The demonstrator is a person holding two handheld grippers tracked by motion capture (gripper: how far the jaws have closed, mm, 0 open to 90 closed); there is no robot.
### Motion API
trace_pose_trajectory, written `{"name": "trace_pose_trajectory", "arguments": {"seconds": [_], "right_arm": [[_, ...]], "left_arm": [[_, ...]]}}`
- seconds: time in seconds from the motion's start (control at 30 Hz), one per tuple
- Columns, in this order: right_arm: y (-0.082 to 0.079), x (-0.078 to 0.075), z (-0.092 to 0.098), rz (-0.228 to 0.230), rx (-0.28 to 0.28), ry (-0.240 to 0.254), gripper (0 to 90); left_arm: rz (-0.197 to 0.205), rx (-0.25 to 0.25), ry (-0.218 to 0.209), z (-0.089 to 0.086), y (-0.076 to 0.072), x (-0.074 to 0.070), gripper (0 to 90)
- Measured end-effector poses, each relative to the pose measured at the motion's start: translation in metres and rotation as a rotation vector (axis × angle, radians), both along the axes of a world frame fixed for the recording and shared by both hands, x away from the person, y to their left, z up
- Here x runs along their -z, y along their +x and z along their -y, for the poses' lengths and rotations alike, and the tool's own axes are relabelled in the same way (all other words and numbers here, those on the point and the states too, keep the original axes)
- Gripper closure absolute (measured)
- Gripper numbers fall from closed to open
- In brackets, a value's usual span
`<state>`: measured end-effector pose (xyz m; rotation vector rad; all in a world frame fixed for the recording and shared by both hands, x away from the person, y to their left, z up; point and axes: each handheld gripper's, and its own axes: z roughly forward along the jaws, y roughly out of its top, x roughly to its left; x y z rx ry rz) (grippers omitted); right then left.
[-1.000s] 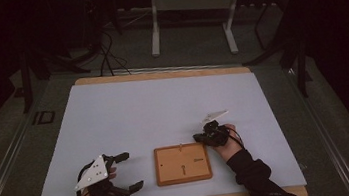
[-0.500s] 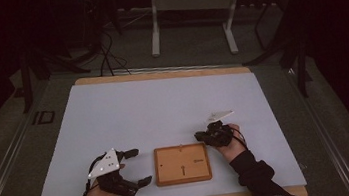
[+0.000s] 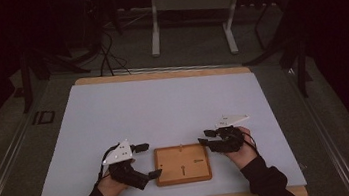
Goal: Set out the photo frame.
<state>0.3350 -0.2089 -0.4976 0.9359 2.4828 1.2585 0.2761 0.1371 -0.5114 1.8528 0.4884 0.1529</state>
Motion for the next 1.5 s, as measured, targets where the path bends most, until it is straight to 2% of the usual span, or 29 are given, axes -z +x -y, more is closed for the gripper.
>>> {"name": "trace_pose_trajectory", "arguments": {"seconds": [0.07,0.13,0.33,0.4,0.43,0.57,0.63,0.77,0.87,0.93,1.03,1.07,1.1,1.2,1.33,1.4,1.43,1.5], "right_arm": [[-0.008,-0.003,0.002,0.018,-0.005,0.021,43.5],[-0.014,-0.006,0.004,0.040,-0.003,0.036,38.3],[-0.028,-0.013,0.012,0.062,-0.014,0.091,22.3],[-0.030,-0.013,0.013,0.063,-0.016,0.105,21.0],[-0.036,-0.013,0.016,0.070,-0.014,0.137,17.3],[-0.043,-0.012,0.019,0.082,-0.004,0.151,16.4],[-0.048,-0.010,0.023,0.102,-0.005,0.166,15.5],[-0.054,-0.007,0.028,0.130,-0.033,0.163,17.3],[-0.056,-0.006,0.030,0.135,-0.041,0.157,17.5],[-0.061,-0.006,0.035,0.177,-0.022,0.160,16.1],[-0.064,-0.006,0.037,0.196,-0.027,0.166,16.2],[-0.066,-0.007,0.037,0.193,-0.038,0.163,16.5],[-0.066,-0.007,0.037,0.193,-0.038,0.163,16.5],[-0.069,-0.006,0.036,0.165,-0.050,0.144,16.5],[-0.072,-0.002,0.036,0.129,-0.073,0.126,13.9],[-0.074,0.000,0.035,0.137,-0.052,0.109,13.7],[-0.075,0.002,0.035,0.126,-0.078,0.114,12.8],[-0.079,0.003,0.035,0.145,-0.078,0.101,12.8]], "left_arm": [[-0.003,0.011,0.007,0.003,0.004,-0.001,2.0],[-0.004,0.008,0.023,0.007,0.009,-0.003,5.9],[0.008,0.029,0.043,0.020,0.021,-0.004,7.2],[0.010,0.033,0.045,0.023,0.023,-0.004,10.4],[0.017,0.038,0.053,0.030,0.026,-0.004,11.0],[0.014,0.055,0.059,0.038,0.031,-0.004,14.2],[0.015,0.055,0.098,0.046,0.035,-0.004,15.9],[0.000,0.061,0.123,0.054,0.042,-0.004,20.8],[0.006,0.059,0.139,0.056,0.046,-0.003,26.0],[0.000,0.059,0.150,0.059,0.050,-0.002,31.3],[-0.006,0.068,0.167,0.062,0.055,0.001,37.2],[-0.015,0.060,0.174,0.064,0.057,0.003,44.8],[-0.015,0.060,0.174,0.064,0.057,0.003,47.6],[-0.025,0.072,0.187,0.067,0.060,0.007,51.2],[-0.036,0.048,0.197,0.070,0.062,0.010,53.7],[-0.038,0.047,0.204,0.072,0.063,0.012,56.4],[-0.041,0.048,0.208,0.073,0.063,0.012,57.7],[-0.040,0.056,0.214,0.075,0.064,0.013,62.4]]}}
